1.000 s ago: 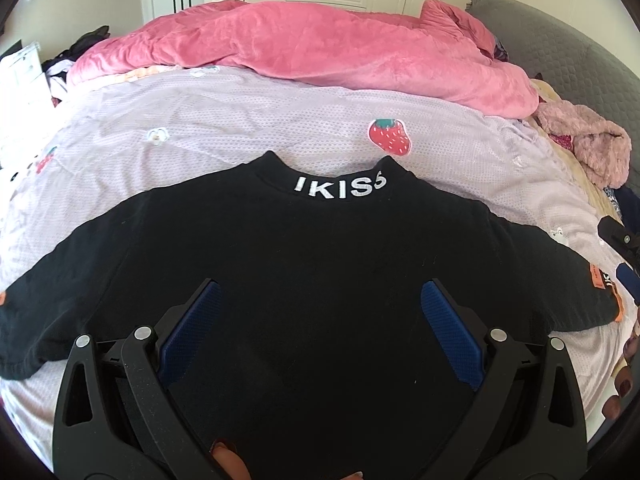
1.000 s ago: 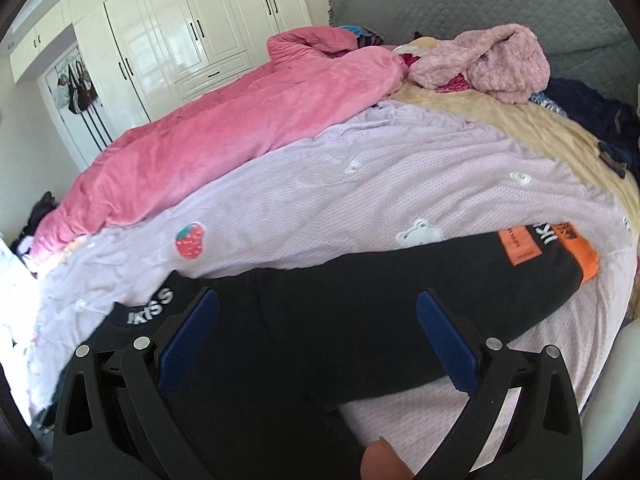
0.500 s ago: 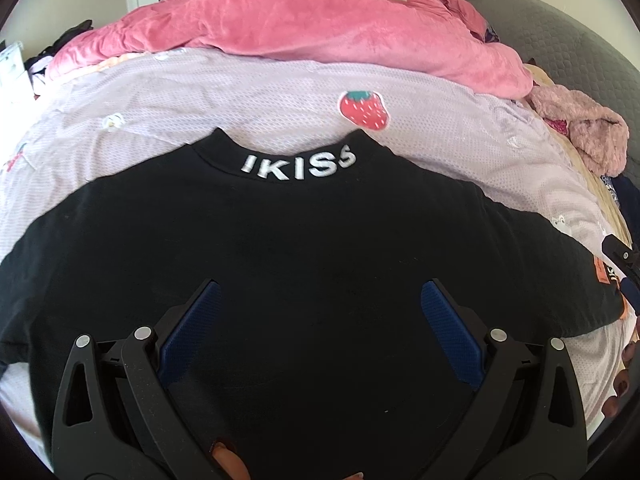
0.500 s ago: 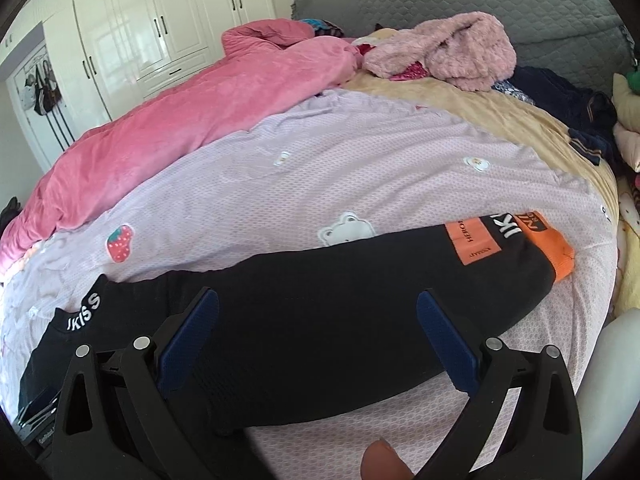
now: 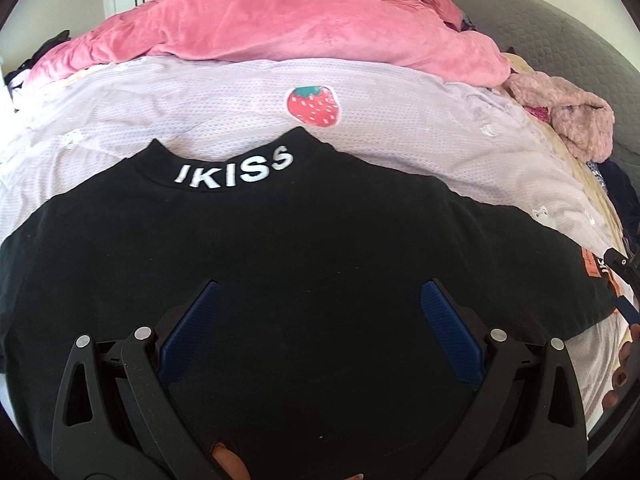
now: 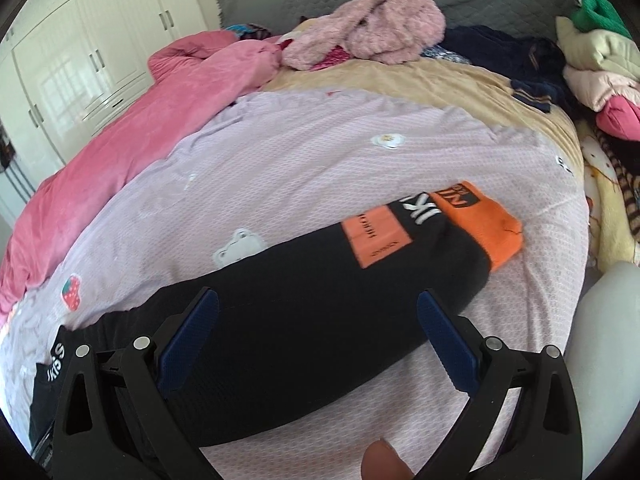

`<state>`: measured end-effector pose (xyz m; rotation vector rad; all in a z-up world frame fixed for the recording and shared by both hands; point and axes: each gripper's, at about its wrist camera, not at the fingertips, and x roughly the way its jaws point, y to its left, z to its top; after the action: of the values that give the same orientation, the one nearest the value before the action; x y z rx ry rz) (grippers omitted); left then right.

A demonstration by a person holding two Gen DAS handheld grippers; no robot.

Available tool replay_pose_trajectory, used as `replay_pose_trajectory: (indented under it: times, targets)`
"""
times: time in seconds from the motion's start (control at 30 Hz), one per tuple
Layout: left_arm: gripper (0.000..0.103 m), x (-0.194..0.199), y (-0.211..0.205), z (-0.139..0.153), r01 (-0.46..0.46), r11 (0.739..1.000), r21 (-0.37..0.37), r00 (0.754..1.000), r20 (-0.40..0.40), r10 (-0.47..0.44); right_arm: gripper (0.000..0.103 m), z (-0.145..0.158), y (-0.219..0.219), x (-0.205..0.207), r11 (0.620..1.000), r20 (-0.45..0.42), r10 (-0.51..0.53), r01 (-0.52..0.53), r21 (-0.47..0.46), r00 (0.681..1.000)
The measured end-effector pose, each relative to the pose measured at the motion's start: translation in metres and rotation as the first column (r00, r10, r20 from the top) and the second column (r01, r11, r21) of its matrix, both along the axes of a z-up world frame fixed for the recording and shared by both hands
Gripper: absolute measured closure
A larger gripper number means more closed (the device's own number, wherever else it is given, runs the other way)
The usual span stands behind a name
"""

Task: Fold small clothes
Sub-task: 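Grasp the orange sleeve cuff with the right gripper and lift it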

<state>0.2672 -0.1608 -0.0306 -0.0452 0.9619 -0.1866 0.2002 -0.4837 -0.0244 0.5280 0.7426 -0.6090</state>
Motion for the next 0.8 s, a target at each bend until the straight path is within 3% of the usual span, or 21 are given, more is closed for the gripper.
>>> replay_pose_trajectory:
  times: [0.17, 0.3, 0.47, 0.73, 0.77, 0.8]
  targets:
    - [0.009, 0.000, -0.007, -0.003, 0.020, 1.000, 0.018, 1.000, -0.008, -0.020, 0.004, -0.009, -0.023, -0.015, 0.991, 0.004, -0.125, 0.124, 0.053, 0.992]
    - [0.009, -0.001, -0.010, -0.005, 0.030, 0.999, 0.024, 0.999, -0.013, -0.029, 0.004, -0.025, -0.041, -0.020, 0.975, 0.011, -0.154, 0.150, 0.164, 0.988]
    - [0.009, -0.002, -0.013, -0.007, 0.049, 0.998, 0.026, 0.999, -0.022, -0.049, 0.004, -0.033, -0.048, -0.015, 0.972, -0.003, -0.172, 0.170, 0.164, 0.985]
    - [0.009, -0.006, -0.009, -0.008, 0.050, 0.999, 0.021, 0.998, -0.029, -0.050, 0.004, -0.044, -0.080, -0.015, 0.940, 0.111, -0.273, 0.239, 0.245, 0.956]
    - [0.009, -0.006, -0.007, -0.008, 0.048, 0.999, 0.016, 0.998, -0.031, -0.048, 0.005, -0.043, -0.081, -0.017, 0.936, 0.139, -0.281, 0.239, 0.258, 0.950]
    - [0.009, -0.007, -0.006, -0.008, 0.046, 0.999, 0.013, 0.998, -0.031, -0.046, 0.017, -0.041, -0.082, -0.018, 0.936, 0.157, -0.283, 0.237, 0.259, 0.946]
